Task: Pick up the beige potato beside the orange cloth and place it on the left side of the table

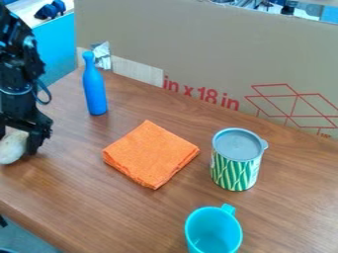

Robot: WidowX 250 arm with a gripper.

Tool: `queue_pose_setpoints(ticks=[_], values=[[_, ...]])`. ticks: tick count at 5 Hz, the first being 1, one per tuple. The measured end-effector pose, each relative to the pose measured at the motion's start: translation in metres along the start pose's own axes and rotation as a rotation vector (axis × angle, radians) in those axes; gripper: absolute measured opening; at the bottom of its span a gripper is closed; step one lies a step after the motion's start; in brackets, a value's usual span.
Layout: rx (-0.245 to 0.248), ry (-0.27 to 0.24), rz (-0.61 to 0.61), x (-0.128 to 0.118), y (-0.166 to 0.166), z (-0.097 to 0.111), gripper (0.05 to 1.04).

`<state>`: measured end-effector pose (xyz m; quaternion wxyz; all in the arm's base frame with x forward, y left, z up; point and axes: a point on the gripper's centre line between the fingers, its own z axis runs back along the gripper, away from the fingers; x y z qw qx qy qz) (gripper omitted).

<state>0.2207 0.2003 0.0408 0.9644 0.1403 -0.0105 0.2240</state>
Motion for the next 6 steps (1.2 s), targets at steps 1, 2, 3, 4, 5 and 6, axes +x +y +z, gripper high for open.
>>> queue_pose_setpoints(ticks=[1,2,3,4,5,6], values=[[-0.097,-0.031,0.043,0.001,0.002,0.01,1.001],[-0.186,-0.061,0.066,0.001,0.003,0.021,1.001],[-0.302,-0.061,0.0,-0.008,0.001,0.036,1.001],[-0.377,-0.105,-0.066,-0.017,-0.011,0.062,1.001],[-0.389,-0.151,-0.166,-0.023,-0.034,0.088,1.001],[-0.288,-0.183,-0.336,-0.022,-0.075,0.107,1.0]])
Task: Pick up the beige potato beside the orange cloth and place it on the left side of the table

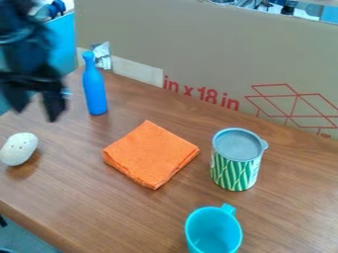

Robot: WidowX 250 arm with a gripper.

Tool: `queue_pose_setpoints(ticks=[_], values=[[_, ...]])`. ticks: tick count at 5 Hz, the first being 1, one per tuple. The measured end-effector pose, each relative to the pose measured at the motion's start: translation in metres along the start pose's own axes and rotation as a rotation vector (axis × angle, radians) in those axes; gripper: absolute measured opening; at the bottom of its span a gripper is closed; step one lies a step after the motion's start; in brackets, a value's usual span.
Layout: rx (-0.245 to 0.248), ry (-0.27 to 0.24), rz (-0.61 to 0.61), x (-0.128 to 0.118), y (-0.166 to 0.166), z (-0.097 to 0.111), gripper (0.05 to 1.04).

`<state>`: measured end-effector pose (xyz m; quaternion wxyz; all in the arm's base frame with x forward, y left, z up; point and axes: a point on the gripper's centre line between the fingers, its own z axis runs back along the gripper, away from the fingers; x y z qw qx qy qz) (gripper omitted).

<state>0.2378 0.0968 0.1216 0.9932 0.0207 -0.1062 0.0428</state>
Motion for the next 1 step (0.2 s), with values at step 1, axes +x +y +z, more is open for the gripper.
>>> queue_pose_setpoints(ticks=[1], values=[[0.011,-0.002,-0.075,0.0064,-0.02,-0.0006,1.0]])
